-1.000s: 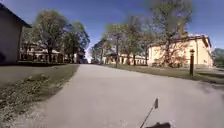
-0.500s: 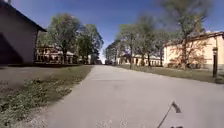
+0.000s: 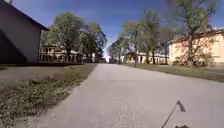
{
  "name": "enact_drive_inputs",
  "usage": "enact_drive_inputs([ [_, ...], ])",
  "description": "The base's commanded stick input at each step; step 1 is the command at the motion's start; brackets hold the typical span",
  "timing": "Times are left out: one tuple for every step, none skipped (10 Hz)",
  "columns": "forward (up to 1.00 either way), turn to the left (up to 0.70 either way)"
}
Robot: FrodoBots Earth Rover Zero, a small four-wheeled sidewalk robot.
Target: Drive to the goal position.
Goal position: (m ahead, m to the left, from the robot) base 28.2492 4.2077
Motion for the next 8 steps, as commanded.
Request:
enact_drive_inputs([
  [0.85,0.0],
  [0.85,0.0],
  [0.85,0.0],
  [0.85,0.0],
  [0.85,0.0],
  [0.85,0.0],
  [0.85,0.0],
  [0.85,0.0],
])
